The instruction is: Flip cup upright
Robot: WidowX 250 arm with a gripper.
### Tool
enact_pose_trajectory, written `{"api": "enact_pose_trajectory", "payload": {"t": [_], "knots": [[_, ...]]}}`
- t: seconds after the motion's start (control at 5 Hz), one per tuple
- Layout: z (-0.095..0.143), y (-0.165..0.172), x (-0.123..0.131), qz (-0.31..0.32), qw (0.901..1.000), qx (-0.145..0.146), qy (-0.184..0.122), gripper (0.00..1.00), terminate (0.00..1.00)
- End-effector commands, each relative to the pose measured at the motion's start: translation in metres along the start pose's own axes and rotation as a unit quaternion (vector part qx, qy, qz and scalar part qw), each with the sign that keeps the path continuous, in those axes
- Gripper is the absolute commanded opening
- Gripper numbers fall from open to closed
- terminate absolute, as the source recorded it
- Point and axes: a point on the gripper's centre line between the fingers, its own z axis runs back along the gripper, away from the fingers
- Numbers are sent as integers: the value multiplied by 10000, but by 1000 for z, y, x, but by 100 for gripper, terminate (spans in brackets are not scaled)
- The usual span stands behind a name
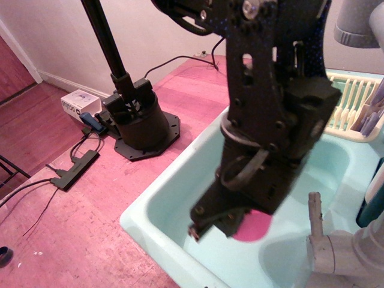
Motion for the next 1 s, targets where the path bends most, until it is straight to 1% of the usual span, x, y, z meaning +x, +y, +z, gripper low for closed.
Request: {"api": "enact_pose_trajectory", "payload": {"t": [0.0,0.2,0.4,0.6,0.8], "knots": [[12,-12,-11,-420,9990,-46,132,0,0],[2,-14,-15,-478,9985,-225,141,100,0],[-5,-14,-17,-487,9983,-290,161,100,0],[-6,-15,-12,-546,9978,-312,217,100,0],[3,-15,-7,-562,9978,-269,235,100,0]]}}
